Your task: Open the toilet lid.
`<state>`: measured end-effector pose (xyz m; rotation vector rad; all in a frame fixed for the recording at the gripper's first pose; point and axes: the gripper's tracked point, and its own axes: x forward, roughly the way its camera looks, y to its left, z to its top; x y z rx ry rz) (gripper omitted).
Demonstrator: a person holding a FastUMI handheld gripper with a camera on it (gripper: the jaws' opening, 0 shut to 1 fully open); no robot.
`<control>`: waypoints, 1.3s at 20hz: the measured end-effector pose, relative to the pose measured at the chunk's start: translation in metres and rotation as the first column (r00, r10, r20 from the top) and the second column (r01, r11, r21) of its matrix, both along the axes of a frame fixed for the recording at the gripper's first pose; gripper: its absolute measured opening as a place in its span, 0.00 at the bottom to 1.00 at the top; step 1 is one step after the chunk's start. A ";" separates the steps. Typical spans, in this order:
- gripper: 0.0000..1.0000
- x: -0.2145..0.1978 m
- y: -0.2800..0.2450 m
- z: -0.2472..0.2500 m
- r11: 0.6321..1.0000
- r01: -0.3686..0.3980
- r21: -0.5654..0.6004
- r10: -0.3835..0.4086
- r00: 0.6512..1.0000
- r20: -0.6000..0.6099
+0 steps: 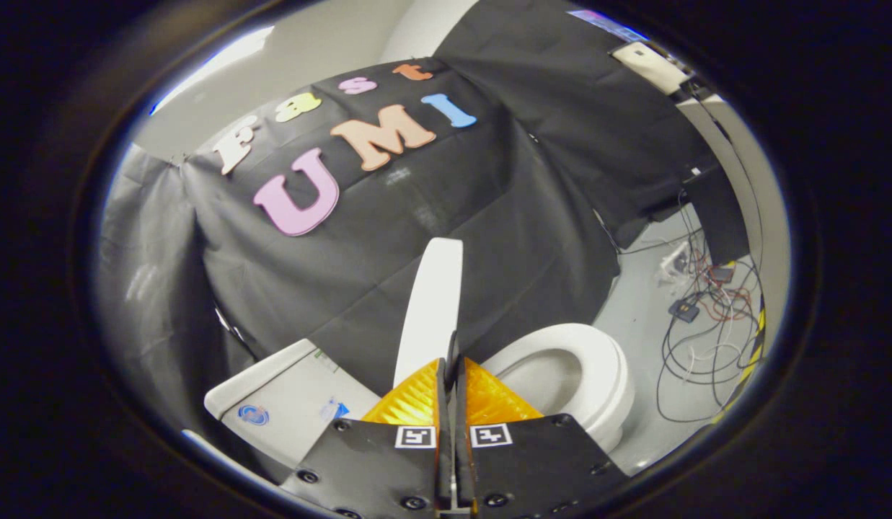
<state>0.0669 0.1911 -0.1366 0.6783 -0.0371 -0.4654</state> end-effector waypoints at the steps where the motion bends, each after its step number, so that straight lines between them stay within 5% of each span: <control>1: 0.04 0.001 0.001 0.002 1.000 -0.010 -0.009 0.010 1.000 -0.005; 17: 0.07 0.033 0.060 0.063 0.971 -0.128 -0.201 0.126 0.992 -0.020; 26: 0.08 0.057 0.108 0.089 0.889 -0.288 -0.356 0.289 0.956 -0.052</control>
